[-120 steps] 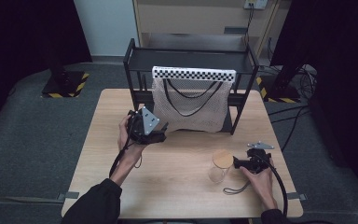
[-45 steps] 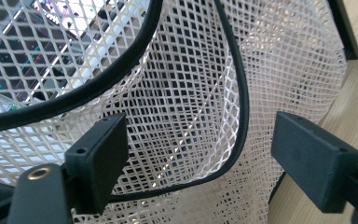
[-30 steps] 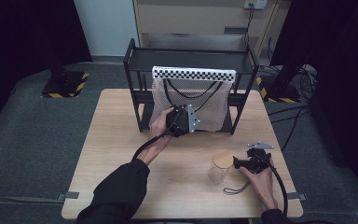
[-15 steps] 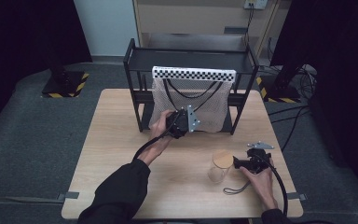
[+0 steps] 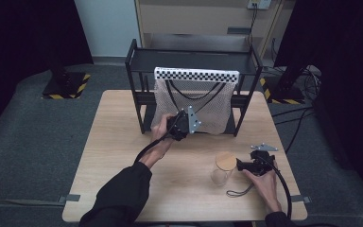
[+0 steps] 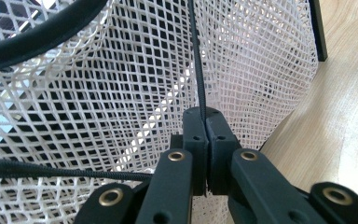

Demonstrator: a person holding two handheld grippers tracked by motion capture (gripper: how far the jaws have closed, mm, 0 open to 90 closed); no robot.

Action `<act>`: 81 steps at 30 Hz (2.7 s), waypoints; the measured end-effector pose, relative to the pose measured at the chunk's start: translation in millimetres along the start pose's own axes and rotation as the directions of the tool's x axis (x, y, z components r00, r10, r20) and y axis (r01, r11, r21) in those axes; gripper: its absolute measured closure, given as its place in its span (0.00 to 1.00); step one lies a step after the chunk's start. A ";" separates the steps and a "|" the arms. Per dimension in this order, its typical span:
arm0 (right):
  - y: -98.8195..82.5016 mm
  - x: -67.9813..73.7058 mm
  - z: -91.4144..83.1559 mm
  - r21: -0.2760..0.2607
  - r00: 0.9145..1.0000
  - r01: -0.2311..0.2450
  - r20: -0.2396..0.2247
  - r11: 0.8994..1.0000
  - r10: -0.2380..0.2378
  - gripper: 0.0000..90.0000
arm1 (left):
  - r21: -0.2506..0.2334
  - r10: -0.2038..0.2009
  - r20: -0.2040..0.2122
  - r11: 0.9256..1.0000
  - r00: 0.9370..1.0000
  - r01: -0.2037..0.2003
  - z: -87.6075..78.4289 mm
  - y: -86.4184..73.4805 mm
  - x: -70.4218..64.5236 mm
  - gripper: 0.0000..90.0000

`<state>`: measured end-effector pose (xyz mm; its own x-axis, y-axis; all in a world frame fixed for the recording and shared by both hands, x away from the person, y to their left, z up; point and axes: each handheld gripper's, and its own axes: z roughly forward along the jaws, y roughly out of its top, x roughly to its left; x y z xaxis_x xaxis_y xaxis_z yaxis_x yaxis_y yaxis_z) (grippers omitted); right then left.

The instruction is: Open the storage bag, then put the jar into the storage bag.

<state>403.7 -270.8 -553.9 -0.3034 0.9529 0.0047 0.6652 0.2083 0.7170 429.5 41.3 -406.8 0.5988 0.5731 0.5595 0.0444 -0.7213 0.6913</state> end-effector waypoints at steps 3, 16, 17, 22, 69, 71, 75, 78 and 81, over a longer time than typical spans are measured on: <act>0.0 0.0 0.0 0.000 1.000 0.000 0.000 1.000 0.000 0.00 | -0.015 -0.012 0.010 1.000 1.000 0.012 -6.3 -1.1 0.7 0.98; 0.0 0.0 0.0 0.000 1.000 0.000 0.000 1.000 0.000 0.00 | -0.072 -0.062 0.042 0.995 0.997 0.065 -29.4 -1.6 1.4 0.98; 0.0 0.0 0.0 0.000 1.000 0.000 0.000 1.000 0.000 0.00 | -0.073 -0.063 0.043 0.995 0.997 0.066 -31.2 -1.1 1.9 0.98; 0.0 0.0 0.0 0.000 1.000 0.000 0.000 1.000 0.000 0.00 | -0.089 -0.079 0.061 0.992 0.995 0.084 -40.1 0.4 4.1 0.98; 1.2 0.2 1.3 -0.001 1.000 0.001 0.000 1.000 -0.001 0.00 | -0.133 -0.119 0.100 0.982 0.988 0.131 -65.2 5.5 9.4 0.98; 1.2 0.2 1.3 -0.001 1.000 0.001 0.000 1.000 -0.001 0.00 | -0.137 -0.126 0.103 0.981 0.987 0.139 -65.2 5.3 10.1 0.98; 1.3 0.2 1.3 -0.001 1.000 0.001 0.000 1.000 -0.001 0.00 | -0.142 -0.137 0.109 0.978 0.985 0.151 -64.3 3.5 11.2 0.98; 1.8 0.1 1.1 0.003 1.000 -0.002 -0.003 1.000 0.002 0.01 | -0.143 -0.145 0.116 0.977 0.983 0.161 -62.8 1.6 11.5 0.98; 3.5 0.3 1.2 0.017 1.000 0.000 -0.002 1.000 0.000 0.01 | -0.147 -0.156 0.122 0.974 0.980 0.173 -62.7 -0.4 11.4 0.97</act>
<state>406.7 -269.6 -552.2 -0.3049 0.9524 0.0065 0.6771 0.2119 0.7047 386.2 72.5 -372.1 0.6777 0.6265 0.3850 0.0295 -0.5463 0.8370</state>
